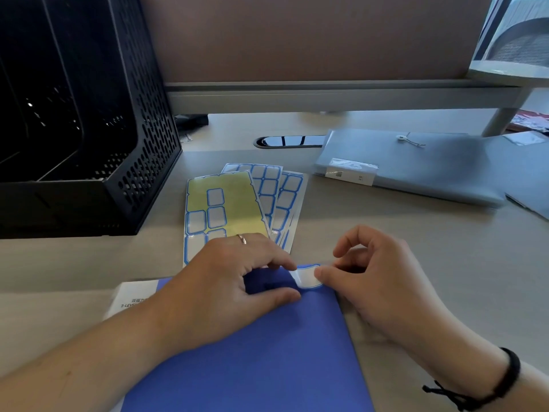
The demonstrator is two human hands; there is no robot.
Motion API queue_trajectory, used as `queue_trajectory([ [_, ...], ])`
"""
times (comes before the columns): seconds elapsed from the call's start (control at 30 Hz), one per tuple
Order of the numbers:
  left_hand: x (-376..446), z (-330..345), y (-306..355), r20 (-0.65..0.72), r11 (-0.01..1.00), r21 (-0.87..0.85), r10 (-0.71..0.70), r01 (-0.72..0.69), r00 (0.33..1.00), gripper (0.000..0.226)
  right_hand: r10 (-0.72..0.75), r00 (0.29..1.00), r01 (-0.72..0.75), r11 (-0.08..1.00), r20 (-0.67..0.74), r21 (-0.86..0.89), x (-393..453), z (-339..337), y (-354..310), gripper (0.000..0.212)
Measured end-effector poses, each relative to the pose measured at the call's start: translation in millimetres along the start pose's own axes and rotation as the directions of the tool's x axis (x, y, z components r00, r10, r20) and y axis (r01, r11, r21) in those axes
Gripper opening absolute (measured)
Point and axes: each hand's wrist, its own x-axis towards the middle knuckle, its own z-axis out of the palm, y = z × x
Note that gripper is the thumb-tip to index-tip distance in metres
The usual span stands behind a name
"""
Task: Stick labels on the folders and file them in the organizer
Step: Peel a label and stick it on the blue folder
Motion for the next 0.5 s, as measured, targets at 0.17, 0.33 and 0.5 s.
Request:
queue_trajectory([
  [0.17,-0.2,1.8,-2.7,-0.007,0.999,0.019,0.039,-0.039,0.999,0.011,-0.021,1.000,0.020,0.998,-0.005,-0.064,-0.9,0.9,1.2,0.027],
  [0.33,1.0,1.6,-0.2,-0.007,0.999,0.017,0.045,-0.045,0.999,0.011,-0.021,0.999,0.019,0.999,-0.028,-0.043,-0.2,0.5,2.2,0.026],
  [0.5,0.9,1.3,0.6,0.002,0.999,0.017,0.043,-0.043,0.999,0.010,-0.017,1.000,0.016,0.999,-0.025,-0.040,0.6,0.3,2.6,0.025],
])
